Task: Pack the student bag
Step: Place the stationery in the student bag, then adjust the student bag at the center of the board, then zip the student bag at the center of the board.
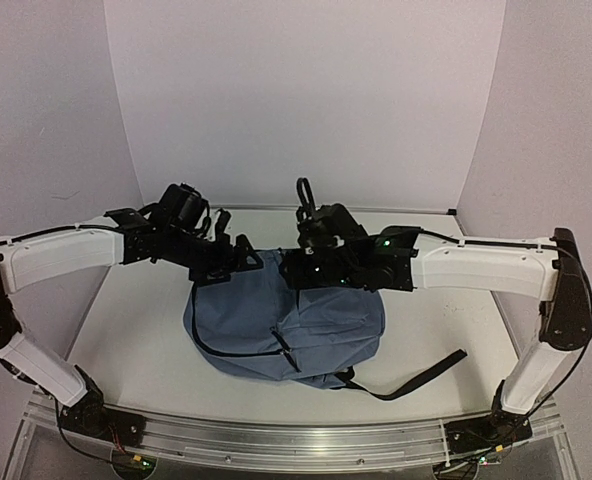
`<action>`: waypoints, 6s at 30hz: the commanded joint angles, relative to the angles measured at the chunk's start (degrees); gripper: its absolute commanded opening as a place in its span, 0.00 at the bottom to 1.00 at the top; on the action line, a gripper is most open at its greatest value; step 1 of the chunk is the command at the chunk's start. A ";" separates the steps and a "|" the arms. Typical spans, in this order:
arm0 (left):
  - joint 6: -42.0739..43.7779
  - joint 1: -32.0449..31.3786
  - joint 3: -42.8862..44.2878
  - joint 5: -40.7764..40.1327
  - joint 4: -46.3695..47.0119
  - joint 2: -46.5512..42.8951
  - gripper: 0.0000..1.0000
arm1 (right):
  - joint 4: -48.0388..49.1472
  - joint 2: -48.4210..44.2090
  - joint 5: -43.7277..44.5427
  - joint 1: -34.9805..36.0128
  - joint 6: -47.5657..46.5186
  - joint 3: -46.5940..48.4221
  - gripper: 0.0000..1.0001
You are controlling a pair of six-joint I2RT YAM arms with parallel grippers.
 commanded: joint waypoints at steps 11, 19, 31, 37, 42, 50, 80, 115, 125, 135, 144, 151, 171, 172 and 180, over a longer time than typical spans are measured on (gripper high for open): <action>-6.02 8.64 -7.68 -11.78 -16.59 -9.52 1.00 | 1.68 4.75 -9.99 -4.48 -3.52 1.72 0.15; -8.74 8.75 -14.18 -8.07 -10.77 -8.01 1.00 | 1.59 7.33 -9.87 -4.61 -2.43 0.34 0.15; -7.21 9.59 -17.76 -6.14 4.94 -0.61 0.15 | 0.37 0.24 -10.47 -13.20 -5.14 3.00 0.47; 4.85 14.76 -8.60 -2.64 12.46 8.78 0.00 | 0.45 1.18 -12.60 -20.64 -9.61 4.29 0.53; 15.93 17.65 7.72 3.38 14.89 21.19 0.00 | 0.98 4.66 -17.89 -26.86 -13.49 6.39 0.62; 18.90 18.60 27.52 3.75 11.41 32.49 0.47 | 2.25 8.08 -23.02 -32.56 -16.65 5.02 0.75; -5.06 15.35 -13.36 -10.54 -3.38 -3.71 0.89 | 10.64 -8.54 -37.33 -16.02 -7.03 -16.09 0.42; -15.92 23.69 -31.85 -2.72 10.82 -11.90 0.40 | 13.72 10.86 -44.45 -17.20 -29.88 -0.36 0.06; -14.69 23.69 -30.81 -1.53 12.81 -12.75 0.00 | 13.17 3.19 -36.84 -15.70 -28.23 -2.87 0.00; -14.43 23.69 -27.75 0.82 13.06 -11.60 0.00 | 5.12 2.63 -19.63 -9.15 -30.68 2.58 0.00; -14.78 23.67 -26.24 1.61 12.92 -11.46 0.00 | 0.59 6.22 -10.50 -2.65 -29.26 8.79 0.00; -14.76 23.68 -25.61 1.93 12.88 -12.06 0.00 | 0.06 12.99 -8.18 0.58 -24.89 12.74 0.00; -5.05 23.60 -8.13 8.96 19.12 5.37 0.00 | -0.65 16.05 -9.86 3.82 -14.88 19.94 0.00; -4.02 23.58 -6.61 9.63 19.74 7.11 0.00 | -0.70 15.57 -8.38 3.81 -13.98 19.55 0.00; 9.08 23.52 10.95 13.04 16.92 22.11 0.07 | -2.93 8.73 1.69 3.71 -11.25 16.26 0.19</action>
